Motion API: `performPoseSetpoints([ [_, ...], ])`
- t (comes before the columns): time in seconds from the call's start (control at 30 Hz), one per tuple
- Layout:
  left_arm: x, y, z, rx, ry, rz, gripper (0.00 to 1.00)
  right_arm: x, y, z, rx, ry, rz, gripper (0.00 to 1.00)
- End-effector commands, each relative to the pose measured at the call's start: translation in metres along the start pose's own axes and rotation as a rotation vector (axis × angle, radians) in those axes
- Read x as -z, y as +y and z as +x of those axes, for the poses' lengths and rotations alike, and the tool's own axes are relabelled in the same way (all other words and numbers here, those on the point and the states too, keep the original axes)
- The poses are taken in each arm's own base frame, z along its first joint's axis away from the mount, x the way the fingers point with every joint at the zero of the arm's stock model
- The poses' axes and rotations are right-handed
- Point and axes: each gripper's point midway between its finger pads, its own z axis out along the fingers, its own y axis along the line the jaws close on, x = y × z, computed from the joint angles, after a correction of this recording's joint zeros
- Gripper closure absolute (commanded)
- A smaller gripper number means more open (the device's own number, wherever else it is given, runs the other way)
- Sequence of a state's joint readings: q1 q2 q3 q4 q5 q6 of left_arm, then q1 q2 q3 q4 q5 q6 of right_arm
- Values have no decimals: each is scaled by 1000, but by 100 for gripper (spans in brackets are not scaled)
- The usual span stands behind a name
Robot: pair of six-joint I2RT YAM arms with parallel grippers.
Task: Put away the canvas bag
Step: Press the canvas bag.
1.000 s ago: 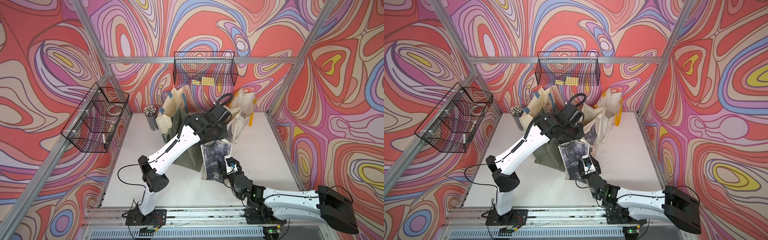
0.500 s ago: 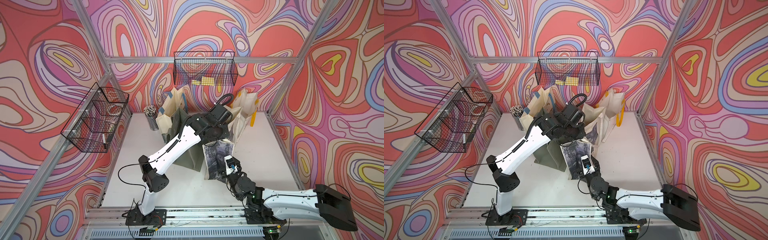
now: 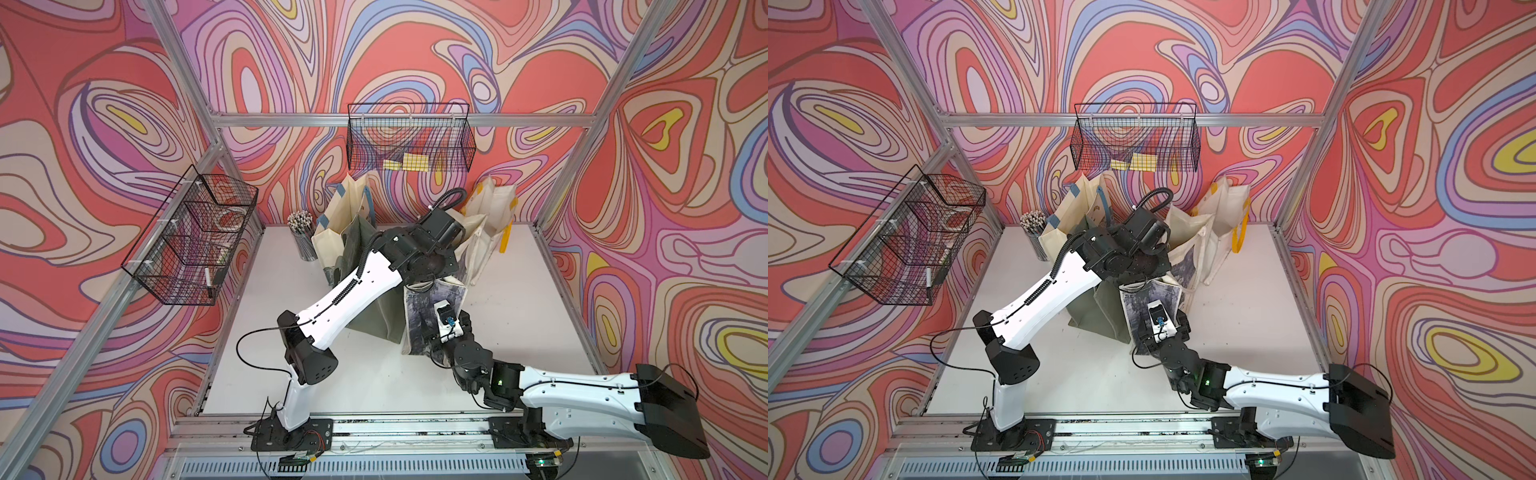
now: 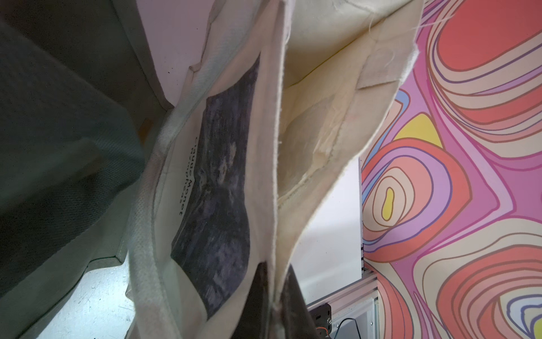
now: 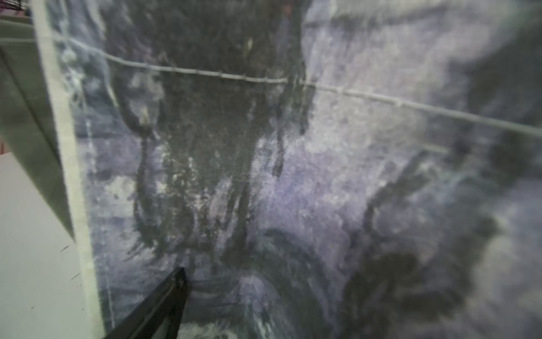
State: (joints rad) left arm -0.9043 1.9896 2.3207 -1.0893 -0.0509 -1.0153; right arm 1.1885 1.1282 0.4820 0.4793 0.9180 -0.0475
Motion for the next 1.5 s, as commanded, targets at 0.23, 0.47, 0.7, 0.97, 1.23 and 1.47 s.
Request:
performPoseSetpoints([
  [0.23,23,-21,-32,84,-168,80,100,5,15,-37,-35,-100,-8,12],
  [0.47,25,-22,-33,106,-180,83,100,19,19,-51,-33,-173,53,10],
  [0.7,33,-25,-36,129,-193,108,100,18,35,-58,21,-195,95,7],
  [0.97,35,-25,-36,134,-190,113,100,16,47,-61,121,-238,193,3],
  [1.23,35,-28,-34,152,-180,126,100,12,51,-62,124,-226,211,2],
  [1.47,37,-31,-32,162,-170,144,100,1,32,-55,95,-178,298,8],
])
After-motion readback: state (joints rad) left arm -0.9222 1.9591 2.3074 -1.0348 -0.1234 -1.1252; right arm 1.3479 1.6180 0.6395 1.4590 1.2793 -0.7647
